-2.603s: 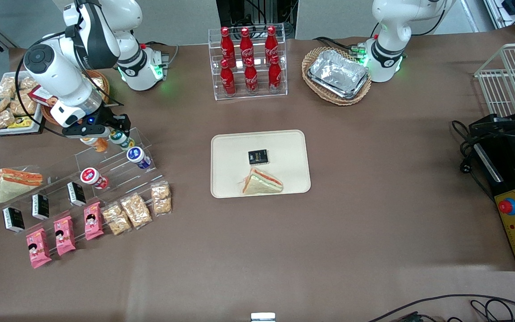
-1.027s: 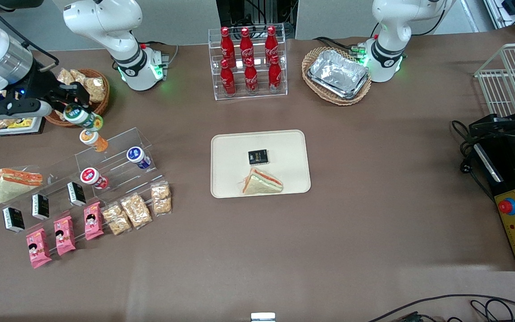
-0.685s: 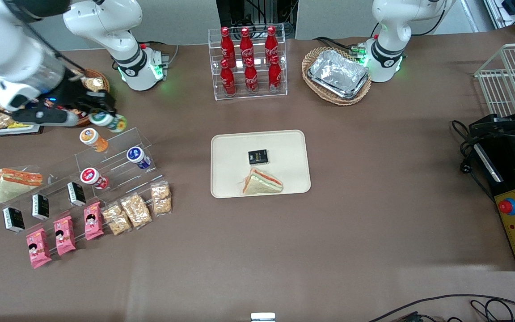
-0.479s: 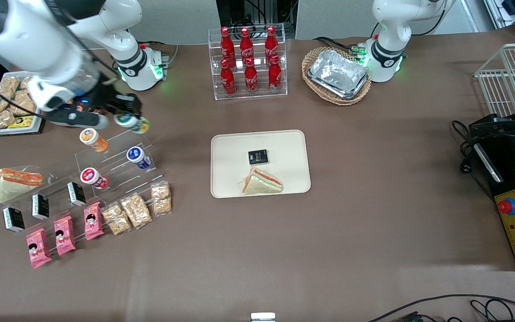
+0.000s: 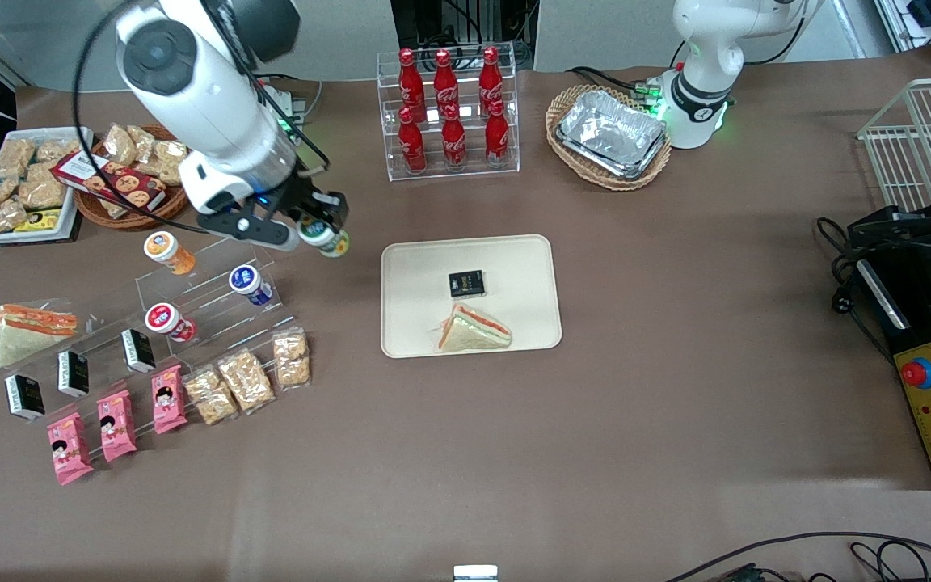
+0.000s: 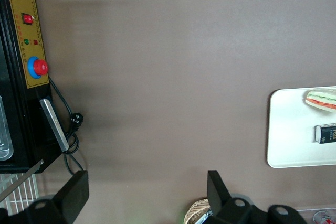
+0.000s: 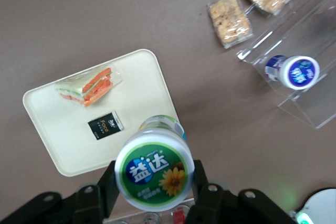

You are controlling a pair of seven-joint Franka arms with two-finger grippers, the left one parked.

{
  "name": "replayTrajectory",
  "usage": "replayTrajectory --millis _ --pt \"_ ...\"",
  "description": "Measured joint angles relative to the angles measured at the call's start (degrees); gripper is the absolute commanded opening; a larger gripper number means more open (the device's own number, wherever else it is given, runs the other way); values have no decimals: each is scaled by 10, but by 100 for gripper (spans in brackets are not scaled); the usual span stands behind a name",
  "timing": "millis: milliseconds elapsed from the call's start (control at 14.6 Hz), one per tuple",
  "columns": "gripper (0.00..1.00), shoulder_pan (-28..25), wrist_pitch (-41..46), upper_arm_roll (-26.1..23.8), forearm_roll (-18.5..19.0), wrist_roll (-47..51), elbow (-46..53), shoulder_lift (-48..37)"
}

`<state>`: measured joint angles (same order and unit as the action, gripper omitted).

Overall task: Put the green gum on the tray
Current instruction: 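Carry the green-capped bottle over the cream tray with the right gripper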

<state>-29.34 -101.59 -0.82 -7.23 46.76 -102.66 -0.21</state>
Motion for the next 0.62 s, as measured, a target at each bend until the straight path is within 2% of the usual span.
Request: replayTrajectory --millis 274,616 --pt "7 -26 -123 1 6 39 -79 26" --pt "6 -74 -224 1 18 112 -142 77"
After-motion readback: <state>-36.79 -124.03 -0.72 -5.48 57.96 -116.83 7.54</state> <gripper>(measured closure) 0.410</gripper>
